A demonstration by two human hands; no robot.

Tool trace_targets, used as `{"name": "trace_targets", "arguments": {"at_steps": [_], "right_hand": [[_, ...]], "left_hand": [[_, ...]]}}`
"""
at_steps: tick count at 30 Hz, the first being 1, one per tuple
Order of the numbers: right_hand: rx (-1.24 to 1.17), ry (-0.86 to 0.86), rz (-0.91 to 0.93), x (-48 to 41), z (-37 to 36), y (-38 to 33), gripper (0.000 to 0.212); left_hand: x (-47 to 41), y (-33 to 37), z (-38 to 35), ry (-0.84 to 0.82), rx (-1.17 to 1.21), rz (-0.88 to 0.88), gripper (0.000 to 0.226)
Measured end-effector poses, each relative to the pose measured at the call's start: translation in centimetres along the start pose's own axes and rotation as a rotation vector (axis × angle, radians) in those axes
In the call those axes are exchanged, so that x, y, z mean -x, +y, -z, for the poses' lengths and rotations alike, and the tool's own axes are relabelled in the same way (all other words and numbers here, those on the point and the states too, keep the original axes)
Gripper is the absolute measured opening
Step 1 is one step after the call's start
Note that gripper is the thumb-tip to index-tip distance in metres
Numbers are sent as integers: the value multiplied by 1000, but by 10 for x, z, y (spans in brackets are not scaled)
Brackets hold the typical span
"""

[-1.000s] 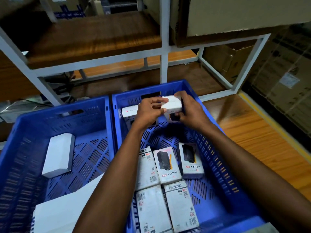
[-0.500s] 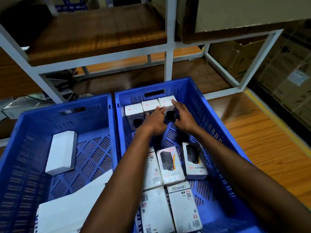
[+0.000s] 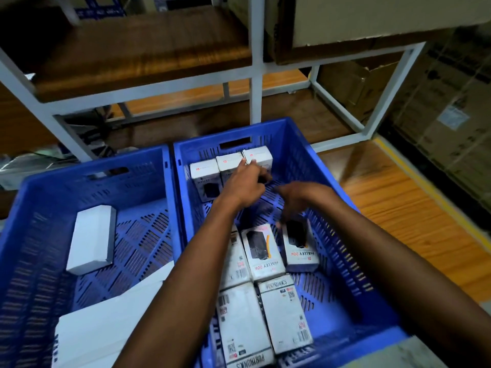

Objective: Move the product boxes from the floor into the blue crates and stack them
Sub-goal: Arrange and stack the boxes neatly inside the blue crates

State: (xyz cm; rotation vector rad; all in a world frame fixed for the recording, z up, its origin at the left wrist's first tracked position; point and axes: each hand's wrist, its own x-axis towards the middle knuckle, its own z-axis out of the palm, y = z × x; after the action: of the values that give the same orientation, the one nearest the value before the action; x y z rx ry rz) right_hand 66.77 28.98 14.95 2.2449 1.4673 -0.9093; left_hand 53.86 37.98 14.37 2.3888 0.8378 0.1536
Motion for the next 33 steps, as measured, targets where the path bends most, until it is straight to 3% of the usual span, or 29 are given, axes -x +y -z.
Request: {"name": "trace_targets", "arguments": {"at_steps": [2, 3, 6, 10, 12, 15, 18, 19, 21, 23, 24, 28, 31, 33], "right_hand": [[122, -250, -26, 5, -23, -3, 131], [180, -301, -27, 7, -31, -7, 129], [203, -248, 17, 8, -41, -14, 104], [210, -236, 66, 12, -30, -17, 105], [238, -229, 53, 15, -19, -13, 80], [117, 5, 85, 29, 12, -2, 64], [-120, 498, 134, 38, 34, 11, 63], [-307, 669, 145, 38, 34, 12, 64], [-905, 873, 171, 40, 29, 6, 67], [-1453, 742, 233, 42, 24, -6, 63], [-1582, 614, 254, 42, 20, -11, 61], [-1504, 268, 226, 40, 13, -21, 59], [-1430, 333, 220, 32, 13, -16, 81], [-1424, 483, 252, 31, 16, -12, 76]], "left_hand": [[7, 7, 3, 20, 64, 31, 49], [9, 9, 4, 10, 81, 45, 48], [10, 7, 4, -4, 130, 65, 45], [11, 2, 6, 11, 129, 82, 43], [12, 0, 8, 59, 135, 91, 41], [13, -5, 11, 166, 220, 134, 40], [9, -2, 18, 375, 588, 237, 13], [8, 2, 23, 436, 764, 264, 8], [7, 4, 31, 416, 1090, 244, 25], [9, 4, 35, 307, 1296, 152, 56], [10, 4, 34, 272, 1354, 106, 62], [12, 10, 32, 404, 1439, 118, 74], [13, 5, 37, 408, 1490, 130, 83], [16, 5, 41, 324, 1406, 106, 83]]}}
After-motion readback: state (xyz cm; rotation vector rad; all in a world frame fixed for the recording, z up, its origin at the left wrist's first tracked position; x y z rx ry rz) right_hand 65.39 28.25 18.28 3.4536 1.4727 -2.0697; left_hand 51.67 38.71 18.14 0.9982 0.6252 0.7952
